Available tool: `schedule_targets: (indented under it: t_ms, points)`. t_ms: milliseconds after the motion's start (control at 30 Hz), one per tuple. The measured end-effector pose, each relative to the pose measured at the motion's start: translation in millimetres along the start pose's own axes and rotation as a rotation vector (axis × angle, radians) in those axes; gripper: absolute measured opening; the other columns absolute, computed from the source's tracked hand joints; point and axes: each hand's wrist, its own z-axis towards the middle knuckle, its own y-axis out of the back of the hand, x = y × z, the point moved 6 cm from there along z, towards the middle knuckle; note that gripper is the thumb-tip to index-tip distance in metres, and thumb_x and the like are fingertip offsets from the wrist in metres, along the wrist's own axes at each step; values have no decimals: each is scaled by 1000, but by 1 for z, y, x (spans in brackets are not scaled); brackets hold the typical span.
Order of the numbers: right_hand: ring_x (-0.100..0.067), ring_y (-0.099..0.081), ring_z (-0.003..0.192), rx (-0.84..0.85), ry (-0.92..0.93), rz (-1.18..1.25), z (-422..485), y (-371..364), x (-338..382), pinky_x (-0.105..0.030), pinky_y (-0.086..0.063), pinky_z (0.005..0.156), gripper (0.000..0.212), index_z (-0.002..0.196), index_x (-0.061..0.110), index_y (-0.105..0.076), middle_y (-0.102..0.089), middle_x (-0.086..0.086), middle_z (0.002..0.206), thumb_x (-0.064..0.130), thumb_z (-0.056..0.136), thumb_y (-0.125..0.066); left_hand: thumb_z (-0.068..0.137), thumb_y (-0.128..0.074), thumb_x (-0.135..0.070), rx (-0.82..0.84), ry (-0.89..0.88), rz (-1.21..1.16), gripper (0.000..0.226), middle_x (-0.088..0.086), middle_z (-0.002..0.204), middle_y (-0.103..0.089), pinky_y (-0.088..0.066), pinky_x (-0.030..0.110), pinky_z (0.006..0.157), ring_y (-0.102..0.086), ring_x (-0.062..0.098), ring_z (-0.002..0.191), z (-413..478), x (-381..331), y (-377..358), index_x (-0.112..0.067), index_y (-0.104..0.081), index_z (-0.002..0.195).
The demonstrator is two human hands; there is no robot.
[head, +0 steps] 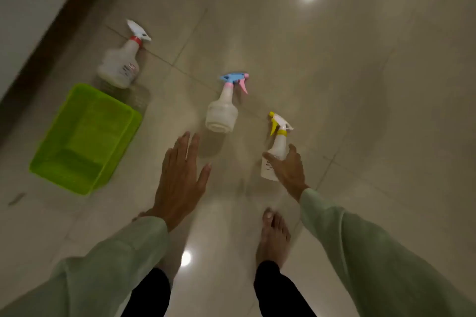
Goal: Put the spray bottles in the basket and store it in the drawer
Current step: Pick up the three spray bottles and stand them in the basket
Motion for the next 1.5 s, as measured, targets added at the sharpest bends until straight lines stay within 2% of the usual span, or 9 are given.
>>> schedule_targets:
  t_ms: [100,233,367,467,567,833,1067,1233,1500]
  points:
    - [-22,-68,94,115,-128,206,35,-15,-8,-40,-56,77,66,121,19,-55,-69,-4,115,48,69,-83,96,-42,-41,-13,-10,1,68,12,163,-25,-24,48,121,-26,29,151,19,20,-19,-13,-23,155]
    - [-15,-73,66,268,-197,388,45,-28,-5,-25,-53,48,60,116,15,-61,-75,-2,95,30,66,-89,96,-42,-42,-15,-12,-10,69,11,163,-24,-23,46,122,-24,27,151,28,35,-29,-15,-21,156]
    - [-26,-73,80,371,-153,558,10,-36,23,-38,-62,66,58,121,3,-64,-74,-13,98,11,69,-88,97,-43,-43,-38,25,-21,69,10,164,-23,-25,48,120,-25,27,150,19,46,-4,-18,-18,157]
    - [-29,-73,90,407,-12,608,-33,-41,69,-45,-61,81,56,116,11,-65,-74,-12,101,2,66,-88,97,-43,-43,-83,76,-43,69,9,163,-23,-27,48,120,-26,27,150,5,59,31,-19,-17,157]
    - [-24,-73,96,457,140,616,-79,-53,129,-41,-59,80,57,116,20,-67,-77,-7,109,8,65,-88,97,-42,-44,-132,140,-68,69,9,164,-22,-27,49,119,-24,28,151,-6,81,74,-19,-17,157]
    - [-12,-71,84,471,346,577,-150,-137,269,-34,-54,82,25,96,24,-74,-75,5,86,6,79,-78,98,-50,-39,-278,267,-137,70,12,162,-26,-29,49,119,-28,32,148,-26,165,157,-16,-19,156]
    - [-23,-71,98,257,523,398,-181,-215,326,-33,-55,86,35,99,11,-75,-77,-8,100,15,67,-91,99,-48,-37,-304,331,-164,67,14,161,-27,-30,52,117,-29,35,147,-35,238,187,-11,-20,155]
    - [-19,-68,93,69,646,179,-175,-262,340,-35,-54,82,54,105,11,-72,-75,-2,99,31,60,-95,100,-48,-37,-344,351,-211,67,13,162,-26,-28,52,118,-27,33,149,-25,268,186,-13,-20,156]
    - [-34,-61,111,-109,960,-72,-143,-322,347,-44,-51,92,41,114,8,-72,-66,-14,117,17,76,-85,100,-47,-37,-377,360,-250,68,12,163,-23,-27,48,120,-24,29,151,0,301,156,-14,-17,156]
